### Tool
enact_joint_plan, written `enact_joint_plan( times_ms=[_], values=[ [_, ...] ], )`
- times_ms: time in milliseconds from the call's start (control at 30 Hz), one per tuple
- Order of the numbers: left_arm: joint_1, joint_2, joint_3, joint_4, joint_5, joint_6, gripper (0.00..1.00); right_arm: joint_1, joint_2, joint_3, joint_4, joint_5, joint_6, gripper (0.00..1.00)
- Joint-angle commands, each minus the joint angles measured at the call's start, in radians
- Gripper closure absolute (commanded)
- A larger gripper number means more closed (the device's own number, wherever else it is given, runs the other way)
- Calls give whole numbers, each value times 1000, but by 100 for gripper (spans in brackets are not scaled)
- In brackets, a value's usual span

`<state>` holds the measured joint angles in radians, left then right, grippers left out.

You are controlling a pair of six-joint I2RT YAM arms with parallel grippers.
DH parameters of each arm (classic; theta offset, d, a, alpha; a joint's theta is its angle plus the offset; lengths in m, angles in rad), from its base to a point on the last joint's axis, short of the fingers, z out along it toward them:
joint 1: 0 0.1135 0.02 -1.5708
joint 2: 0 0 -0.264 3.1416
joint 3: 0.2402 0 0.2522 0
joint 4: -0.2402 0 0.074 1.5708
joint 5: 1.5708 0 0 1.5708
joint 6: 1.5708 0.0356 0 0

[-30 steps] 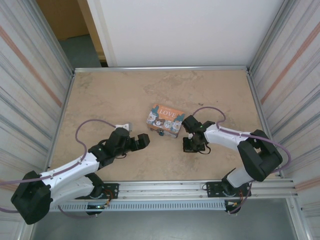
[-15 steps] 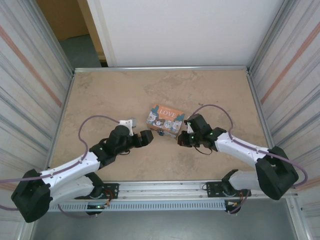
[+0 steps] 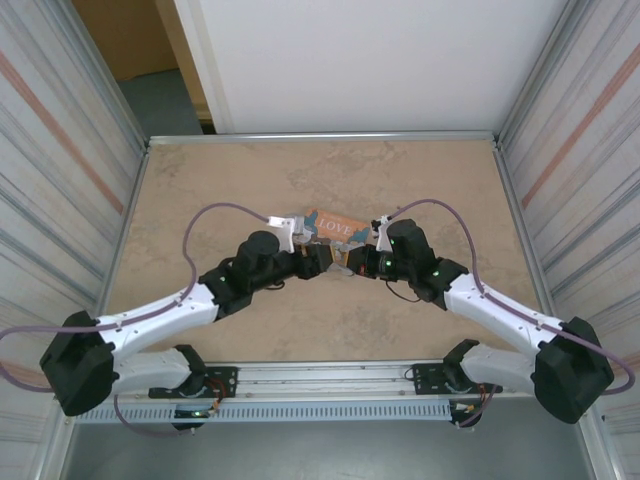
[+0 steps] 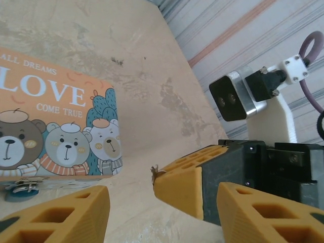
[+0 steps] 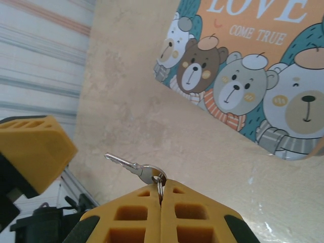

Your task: Unlock a padlock with a key

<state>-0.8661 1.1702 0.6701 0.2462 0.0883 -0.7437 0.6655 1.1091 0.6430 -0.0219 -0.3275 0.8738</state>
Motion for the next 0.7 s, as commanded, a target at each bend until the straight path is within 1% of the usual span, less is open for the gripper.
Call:
enact_joint_plan(
  times_ms=[0, 200, 367, 667],
  values=[
    [-11, 33, 38, 46, 29, 23, 46, 17, -38, 0, 34, -22, 52, 100],
    [-16, 81, 54, 54, 28, 9, 51, 36, -59, -8, 44, -12, 74, 100],
    [-16, 97, 58, 65, 38, 4, 59, 43, -62, -6, 45, -10, 79, 100],
    [-16, 94, 55, 62, 22, 4, 72, 51, -51, 3, 46, -17, 79, 100]
  ],
)
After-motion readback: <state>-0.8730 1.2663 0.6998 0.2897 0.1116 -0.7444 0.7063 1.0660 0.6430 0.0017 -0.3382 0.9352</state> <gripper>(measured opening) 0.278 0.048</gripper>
